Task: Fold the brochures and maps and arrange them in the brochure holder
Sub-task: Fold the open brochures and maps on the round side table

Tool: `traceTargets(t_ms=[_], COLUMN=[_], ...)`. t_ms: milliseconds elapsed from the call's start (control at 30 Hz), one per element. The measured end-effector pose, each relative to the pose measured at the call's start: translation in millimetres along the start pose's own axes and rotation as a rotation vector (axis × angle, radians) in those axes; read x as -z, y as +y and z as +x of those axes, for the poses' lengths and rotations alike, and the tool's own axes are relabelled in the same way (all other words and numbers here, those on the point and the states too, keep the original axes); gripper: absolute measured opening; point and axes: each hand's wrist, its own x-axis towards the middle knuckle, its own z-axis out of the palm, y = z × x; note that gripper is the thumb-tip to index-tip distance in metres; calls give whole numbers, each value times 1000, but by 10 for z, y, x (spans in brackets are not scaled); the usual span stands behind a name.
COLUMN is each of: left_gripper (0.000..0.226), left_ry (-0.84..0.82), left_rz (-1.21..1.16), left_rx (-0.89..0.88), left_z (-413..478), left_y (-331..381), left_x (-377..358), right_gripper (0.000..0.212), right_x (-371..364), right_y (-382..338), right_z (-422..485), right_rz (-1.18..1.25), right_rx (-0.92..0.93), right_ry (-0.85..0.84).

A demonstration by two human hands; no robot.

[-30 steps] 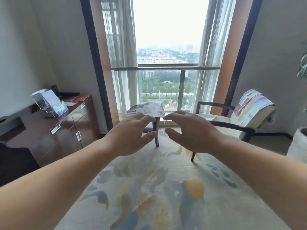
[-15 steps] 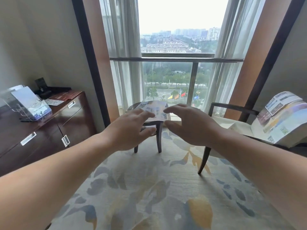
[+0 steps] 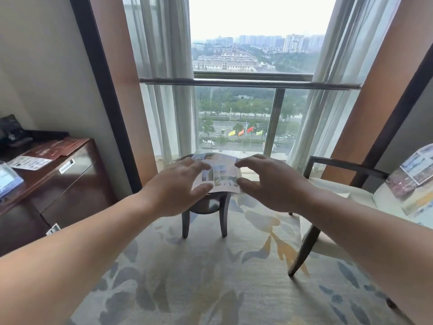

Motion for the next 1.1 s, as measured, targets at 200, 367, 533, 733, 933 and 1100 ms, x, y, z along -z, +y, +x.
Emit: traceTargets(t_ms=[200, 367, 533, 733, 933, 1100], left_gripper=[53, 54, 54, 53, 53, 54], left_ry=[-54, -70, -134, -199, -275, -337], left_rz=[-15, -17, -14, -10, -14, -31], left_rx=[-16, -6, 30, 108, 112, 133], left_z=[834, 1463, 2163, 3127, 3744, 4100], left_y=[-480, -816, -1146, -1437, -1733, -2079], left_x=[-119, -345, -692, -1100, -1523, -1838], right_gripper=[47, 48, 50, 48, 50, 50], right_x=[-130, -341, -662, -1002, -1337, -1689], right_y=[263, 576, 1130, 1970, 2514, 2746], right_z=[895, 1574, 2238, 3105, 3719, 4117], right_rz=[-12, 3, 31, 61, 61, 70], right_rx=[-25, -16, -36, -64, -106, -149], right_ry=[-35, -57, -89, -159, -253, -313])
